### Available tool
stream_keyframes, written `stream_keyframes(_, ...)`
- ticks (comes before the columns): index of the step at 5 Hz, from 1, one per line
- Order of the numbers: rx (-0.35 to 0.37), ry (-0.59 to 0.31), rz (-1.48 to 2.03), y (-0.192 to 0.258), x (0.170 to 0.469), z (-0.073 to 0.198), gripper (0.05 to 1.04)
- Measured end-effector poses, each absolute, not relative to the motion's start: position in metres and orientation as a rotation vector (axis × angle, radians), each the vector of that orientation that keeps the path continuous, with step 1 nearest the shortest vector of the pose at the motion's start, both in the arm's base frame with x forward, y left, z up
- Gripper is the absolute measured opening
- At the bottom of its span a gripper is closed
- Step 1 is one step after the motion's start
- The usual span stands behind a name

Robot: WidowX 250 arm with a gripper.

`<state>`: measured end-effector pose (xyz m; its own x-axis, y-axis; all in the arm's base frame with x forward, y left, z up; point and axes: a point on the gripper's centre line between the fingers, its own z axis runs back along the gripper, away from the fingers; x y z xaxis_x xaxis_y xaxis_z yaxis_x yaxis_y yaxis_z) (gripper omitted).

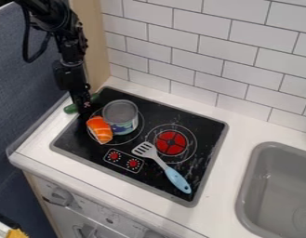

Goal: Put the cucumber on the right burner

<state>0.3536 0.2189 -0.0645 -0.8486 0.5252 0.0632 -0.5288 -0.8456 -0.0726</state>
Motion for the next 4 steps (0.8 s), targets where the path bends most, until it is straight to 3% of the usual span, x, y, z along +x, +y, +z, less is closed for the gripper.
stream_keyframes(1,0.023,-0.140,2.573,0.219,0.355,-0.063,0.336)
stream_keyframes(2,0.057,-0.197,2.548,0.218,0.351,-0.059,0.336)
stream_keyframes(3,0.069,-0.256,2.519,0.209,0.354,-0.035,0.336)
stream_keyframes(4,-0.001,-0.335,2.501,0.194,0.364,0.000,0.336)
